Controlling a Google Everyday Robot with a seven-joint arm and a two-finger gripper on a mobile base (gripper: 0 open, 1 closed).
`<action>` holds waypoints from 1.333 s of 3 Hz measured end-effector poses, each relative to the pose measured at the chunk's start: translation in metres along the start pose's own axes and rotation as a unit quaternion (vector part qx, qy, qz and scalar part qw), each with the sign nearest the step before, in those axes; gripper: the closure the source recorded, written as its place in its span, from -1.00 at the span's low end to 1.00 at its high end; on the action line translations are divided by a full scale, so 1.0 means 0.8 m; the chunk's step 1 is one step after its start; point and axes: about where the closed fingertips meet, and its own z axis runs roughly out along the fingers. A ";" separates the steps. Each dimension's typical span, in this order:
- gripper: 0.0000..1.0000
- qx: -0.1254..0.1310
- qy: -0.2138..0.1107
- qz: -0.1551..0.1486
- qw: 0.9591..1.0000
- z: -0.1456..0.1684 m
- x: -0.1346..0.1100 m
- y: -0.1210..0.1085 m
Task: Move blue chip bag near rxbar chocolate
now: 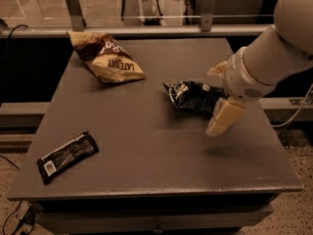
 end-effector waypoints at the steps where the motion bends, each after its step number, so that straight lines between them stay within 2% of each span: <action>1: -0.16 0.004 0.000 -0.006 1.000 0.011 -0.003 -0.004; 2: 0.28 0.011 -0.002 -0.002 1.000 0.011 -0.002 -0.008; 3: 0.77 0.008 -0.019 0.008 1.000 0.000 -0.004 -0.014; 4: 1.00 0.011 -0.045 0.007 0.999 -0.024 -0.018 -0.016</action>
Offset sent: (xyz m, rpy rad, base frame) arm 0.0148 -0.0003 -0.0062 0.0076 -0.0321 -0.0186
